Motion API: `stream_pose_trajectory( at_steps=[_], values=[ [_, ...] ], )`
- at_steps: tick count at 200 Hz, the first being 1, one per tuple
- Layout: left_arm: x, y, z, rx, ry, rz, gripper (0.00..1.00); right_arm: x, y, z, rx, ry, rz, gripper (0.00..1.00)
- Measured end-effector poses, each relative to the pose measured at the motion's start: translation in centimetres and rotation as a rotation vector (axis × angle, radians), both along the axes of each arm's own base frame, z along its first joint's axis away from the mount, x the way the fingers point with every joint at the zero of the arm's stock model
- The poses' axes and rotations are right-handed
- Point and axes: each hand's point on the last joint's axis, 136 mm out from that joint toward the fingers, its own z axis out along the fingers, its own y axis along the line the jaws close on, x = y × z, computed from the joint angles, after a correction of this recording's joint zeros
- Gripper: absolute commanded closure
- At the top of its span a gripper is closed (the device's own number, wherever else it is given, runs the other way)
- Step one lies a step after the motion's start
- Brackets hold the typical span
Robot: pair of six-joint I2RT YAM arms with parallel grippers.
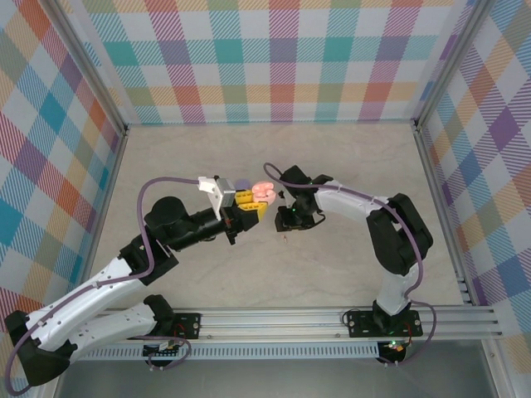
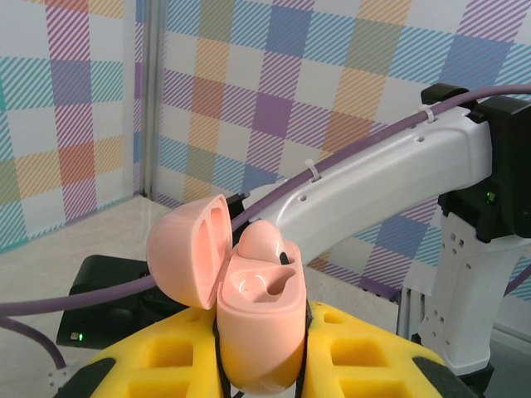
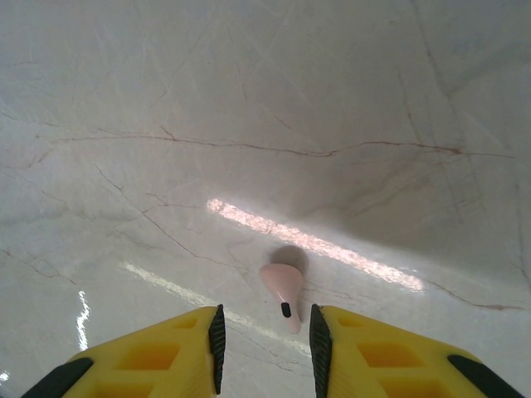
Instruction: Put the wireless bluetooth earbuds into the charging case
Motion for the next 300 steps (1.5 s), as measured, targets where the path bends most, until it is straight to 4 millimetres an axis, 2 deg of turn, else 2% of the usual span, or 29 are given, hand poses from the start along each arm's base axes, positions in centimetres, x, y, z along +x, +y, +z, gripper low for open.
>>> stream_pose_trajectory(
  at_steps=[37,66,124,203,226,273,300],
  values=[
    [0.0,0.1,0.1,-0.003,-0.002,0.002,0.90,-0.5,0.4,-1.2,-0.068,0.014,0.036,0.63],
    [-0.1,0.1,0.1,-0.003,-0.002,0.002,0.90,-0.9,-0.1,-1.9,-0.124,0.016,0.052,0.63],
    [-0.1,0.1,0.1,-0.003,-0.003,0.002,0.90,-0.6,-0.5,-3.3,-0.201,0.014,0.058,0.71],
    [0.0,0.1,0.1,-0.003,-0.002,0.002,0.89,0.2,-1.8,-3.2,-0.285,-0.032,0.029,0.78],
    [0.0,0.0,-0.1,0.001,0.001,0.002,0.89,0.4,-1.8,-3.1,-0.290,-0.042,0.028,0.76],
    [0.2,-0.2,-0.7,0.021,0.018,0.002,0.90,1.1,-1.5,-2.2,-0.291,-0.068,0.039,0.59],
    [0.2,-0.2,-0.9,0.026,0.022,0.002,0.89,1.0,-1.6,-2.1,-0.292,-0.065,0.037,0.59]
  ],
)
